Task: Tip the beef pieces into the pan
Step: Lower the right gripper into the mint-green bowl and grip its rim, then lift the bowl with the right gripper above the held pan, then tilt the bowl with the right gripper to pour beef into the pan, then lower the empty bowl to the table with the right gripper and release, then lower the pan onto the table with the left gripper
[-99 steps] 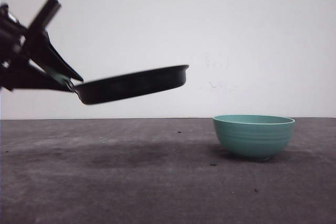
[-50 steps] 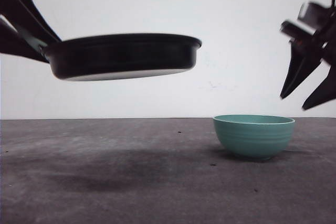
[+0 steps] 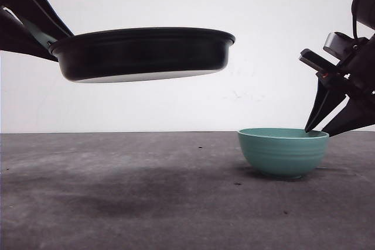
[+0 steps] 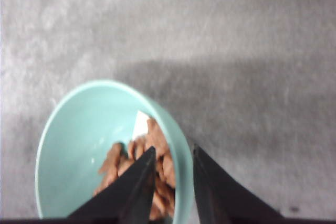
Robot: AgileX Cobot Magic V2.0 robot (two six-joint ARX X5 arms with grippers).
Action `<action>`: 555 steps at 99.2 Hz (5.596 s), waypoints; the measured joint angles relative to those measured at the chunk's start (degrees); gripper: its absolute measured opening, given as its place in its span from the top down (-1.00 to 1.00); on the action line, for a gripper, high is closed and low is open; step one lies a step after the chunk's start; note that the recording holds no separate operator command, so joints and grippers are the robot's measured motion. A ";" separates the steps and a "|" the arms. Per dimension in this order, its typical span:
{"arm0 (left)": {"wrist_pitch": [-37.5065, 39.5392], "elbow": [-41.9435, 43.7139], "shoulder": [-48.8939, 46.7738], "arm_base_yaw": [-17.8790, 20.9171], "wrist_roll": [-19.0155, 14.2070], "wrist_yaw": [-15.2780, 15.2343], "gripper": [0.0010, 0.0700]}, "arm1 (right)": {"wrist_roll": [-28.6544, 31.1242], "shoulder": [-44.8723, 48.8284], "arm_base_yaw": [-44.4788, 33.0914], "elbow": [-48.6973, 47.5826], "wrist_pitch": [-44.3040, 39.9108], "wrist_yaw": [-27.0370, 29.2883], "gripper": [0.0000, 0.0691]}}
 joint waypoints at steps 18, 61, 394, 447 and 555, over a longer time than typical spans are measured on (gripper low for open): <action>-1.62 0.00 0.00 -0.66 0.48 -1.09 0.87 | 0.90 3.80 0.02 0.04 -0.17 -0.09 0.66; -4.22 0.00 0.00 -1.68 1.84 -1.57 0.87 | 1.55 4.57 0.46 0.15 5.25 -4.48 0.96; -9.07 18.32 10.29 -7.67 4.39 -5.29 0.87 | -6.36 -26.71 11.54 7.02 -18.56 32.76 0.96; -8.90 18.32 10.29 -7.67 4.72 -5.62 0.87 | -6.78 -3.89 -2.51 0.42 -18.78 17.38 0.96; 7.04 18.53 37.44 -3.15 0.98 -6.91 0.87 | -7.58 -51.84 3.56 5.60 -25.35 13.33 0.96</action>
